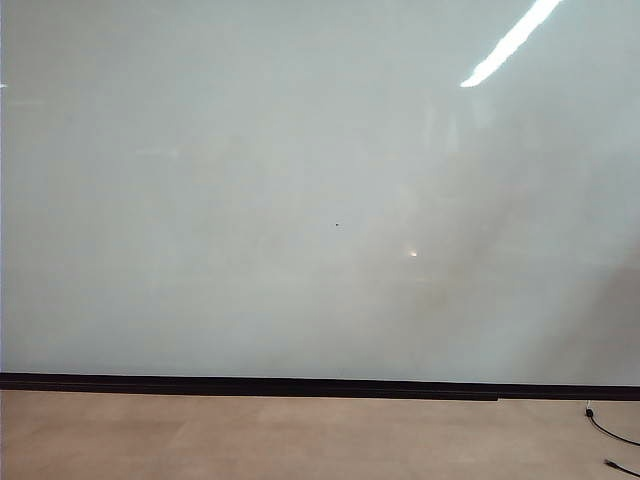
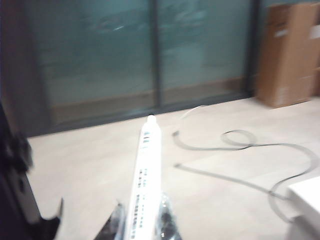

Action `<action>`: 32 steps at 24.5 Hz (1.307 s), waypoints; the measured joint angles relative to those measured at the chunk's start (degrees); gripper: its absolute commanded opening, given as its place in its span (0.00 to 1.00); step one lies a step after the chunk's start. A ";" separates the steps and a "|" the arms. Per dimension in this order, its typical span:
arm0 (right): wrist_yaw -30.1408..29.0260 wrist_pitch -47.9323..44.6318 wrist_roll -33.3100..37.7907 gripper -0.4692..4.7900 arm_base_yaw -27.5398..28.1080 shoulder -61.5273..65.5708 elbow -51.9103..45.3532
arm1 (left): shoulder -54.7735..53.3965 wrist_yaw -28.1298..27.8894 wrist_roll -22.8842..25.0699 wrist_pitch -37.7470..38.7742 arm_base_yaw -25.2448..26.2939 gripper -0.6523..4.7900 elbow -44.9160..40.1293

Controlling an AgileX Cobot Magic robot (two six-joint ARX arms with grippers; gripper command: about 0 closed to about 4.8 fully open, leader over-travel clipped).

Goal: Pick up the pen on the shelf to the right of the whiteboard and draw a cross mark.

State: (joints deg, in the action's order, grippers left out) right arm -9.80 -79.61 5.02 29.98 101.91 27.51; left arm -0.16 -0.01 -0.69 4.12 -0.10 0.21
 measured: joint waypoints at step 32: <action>14.56 41.62 10.91 0.08 -55.28 -51.56 -15.41 | 0.00 -0.02 -0.02 0.00 0.00 0.11 0.00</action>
State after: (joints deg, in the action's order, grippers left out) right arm 4.75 -38.00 15.92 -25.30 50.35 12.10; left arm -0.16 -0.03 -0.71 4.12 -0.10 0.21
